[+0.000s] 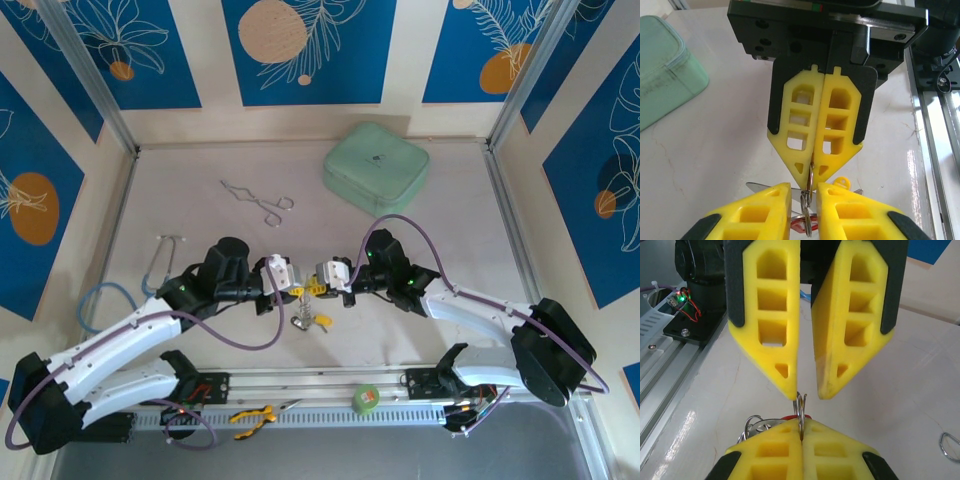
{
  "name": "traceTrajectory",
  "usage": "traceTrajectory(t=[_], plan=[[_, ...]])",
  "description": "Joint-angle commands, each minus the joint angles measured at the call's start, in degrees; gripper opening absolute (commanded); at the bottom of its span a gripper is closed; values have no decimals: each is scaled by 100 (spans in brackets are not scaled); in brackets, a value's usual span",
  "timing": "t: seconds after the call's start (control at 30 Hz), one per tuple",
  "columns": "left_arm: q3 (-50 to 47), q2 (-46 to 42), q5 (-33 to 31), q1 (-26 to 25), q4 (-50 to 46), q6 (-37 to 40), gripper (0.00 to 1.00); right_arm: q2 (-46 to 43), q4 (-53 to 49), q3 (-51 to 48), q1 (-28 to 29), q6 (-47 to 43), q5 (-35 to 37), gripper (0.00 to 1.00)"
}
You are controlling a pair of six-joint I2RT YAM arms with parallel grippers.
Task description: Put the keys on the keyring
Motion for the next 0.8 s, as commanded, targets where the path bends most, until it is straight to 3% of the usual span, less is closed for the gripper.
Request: traceTrajectory(t=[0.0, 0.13, 0.43, 0.57, 0.67, 0.77], plan=[[13, 59, 146, 39, 6, 99, 21, -33, 6, 234, 53, 9, -113, 0], [0, 103, 208, 39, -5, 136, 21, -10, 26, 265, 66, 25, -123, 0], [-9, 161, 309, 39, 182, 66, 1, 25, 8, 323, 96, 14, -158, 0], [-1, 125, 293, 39, 180, -15, 0, 51, 144, 304, 101, 101, 67, 0], [-38, 30, -38, 39, 243, -276, 0, 26, 399, 197, 21, 375, 477, 27], [-114, -122, -741, 36, 429, -930, 0, -22, 384, 195, -179, 693, 636, 36]])
